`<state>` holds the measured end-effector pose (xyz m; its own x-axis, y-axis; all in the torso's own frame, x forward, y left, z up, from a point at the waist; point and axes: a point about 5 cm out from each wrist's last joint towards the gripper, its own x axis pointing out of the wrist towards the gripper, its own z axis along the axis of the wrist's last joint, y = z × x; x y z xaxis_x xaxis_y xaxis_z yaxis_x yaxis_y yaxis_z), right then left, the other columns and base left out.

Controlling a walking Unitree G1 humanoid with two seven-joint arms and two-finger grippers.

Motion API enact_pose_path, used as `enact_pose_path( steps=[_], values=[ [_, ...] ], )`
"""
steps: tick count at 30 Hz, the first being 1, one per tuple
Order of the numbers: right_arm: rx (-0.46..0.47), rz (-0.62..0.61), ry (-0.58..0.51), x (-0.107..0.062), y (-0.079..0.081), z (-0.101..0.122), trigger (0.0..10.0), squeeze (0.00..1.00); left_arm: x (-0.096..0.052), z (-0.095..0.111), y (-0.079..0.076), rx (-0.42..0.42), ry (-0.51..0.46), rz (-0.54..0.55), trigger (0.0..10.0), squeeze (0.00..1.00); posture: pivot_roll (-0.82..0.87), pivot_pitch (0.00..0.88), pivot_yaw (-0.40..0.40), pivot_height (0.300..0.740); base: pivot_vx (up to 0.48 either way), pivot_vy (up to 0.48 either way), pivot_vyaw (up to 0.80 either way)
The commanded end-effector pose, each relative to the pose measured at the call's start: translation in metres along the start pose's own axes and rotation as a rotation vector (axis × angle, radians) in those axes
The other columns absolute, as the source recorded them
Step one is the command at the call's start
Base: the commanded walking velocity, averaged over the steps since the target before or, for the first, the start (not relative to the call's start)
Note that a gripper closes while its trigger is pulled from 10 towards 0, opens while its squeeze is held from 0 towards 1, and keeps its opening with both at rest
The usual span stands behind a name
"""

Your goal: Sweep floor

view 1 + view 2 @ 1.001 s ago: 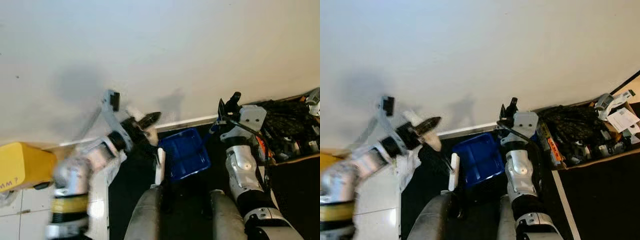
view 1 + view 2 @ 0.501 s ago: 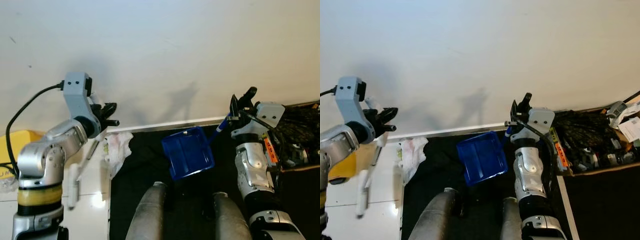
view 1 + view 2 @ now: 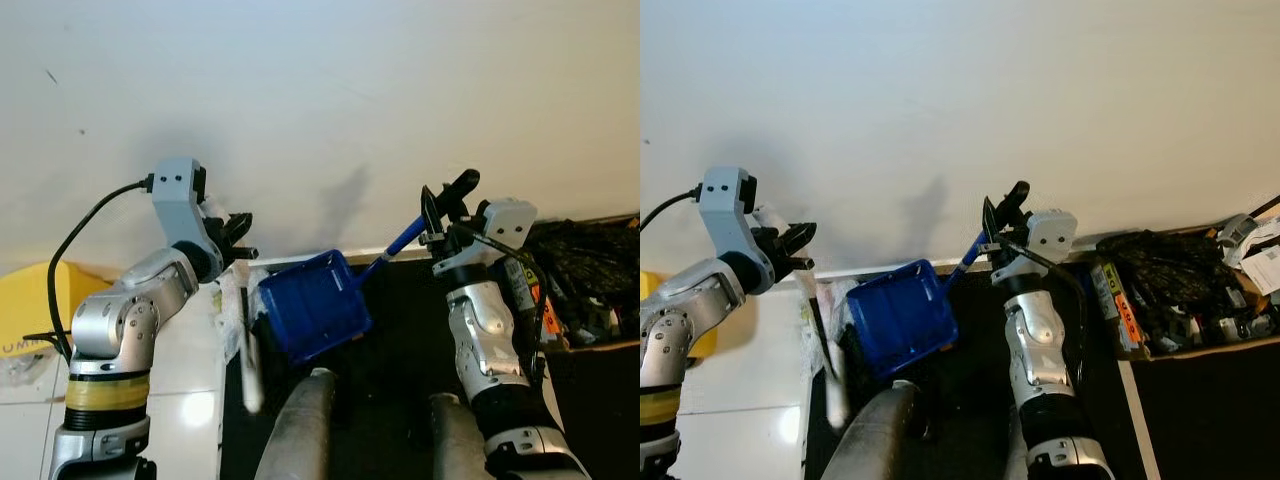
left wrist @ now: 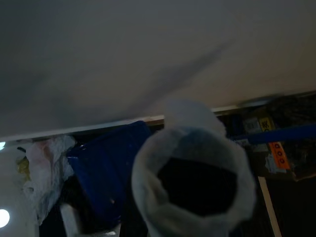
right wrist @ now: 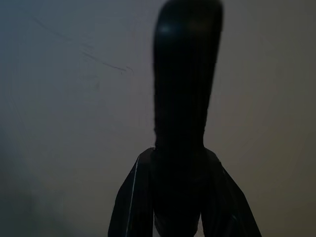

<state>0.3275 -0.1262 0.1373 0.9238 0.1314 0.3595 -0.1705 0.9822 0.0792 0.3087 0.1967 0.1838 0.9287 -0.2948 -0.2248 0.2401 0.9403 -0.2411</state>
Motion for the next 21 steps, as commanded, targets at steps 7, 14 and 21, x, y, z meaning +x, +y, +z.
enact_pose_path(
  steps=[7,14,21],
  values=[
    [-0.099,-0.050,0.049,-0.006,-0.010,-0.009,10.0,0.00,-0.001,-0.006,0.014,0.029,-0.012,0.092,10.0,0.00,0.18,0.262,0.118,0.740,0.000,0.000,0.00],
    [-0.160,-0.093,0.055,-0.007,-0.019,-0.010,10.0,0.00,-0.001,-0.010,0.024,0.034,-0.024,0.119,10.0,0.00,0.18,0.272,0.114,0.740,0.000,0.000,0.00],
    [-0.138,-0.124,-0.006,0.001,-0.016,-0.004,10.0,0.00,-0.002,-0.019,0.033,0.159,-0.002,0.186,10.0,0.00,0.18,0.285,0.115,0.740,0.000,0.000,0.00]
  ],
)
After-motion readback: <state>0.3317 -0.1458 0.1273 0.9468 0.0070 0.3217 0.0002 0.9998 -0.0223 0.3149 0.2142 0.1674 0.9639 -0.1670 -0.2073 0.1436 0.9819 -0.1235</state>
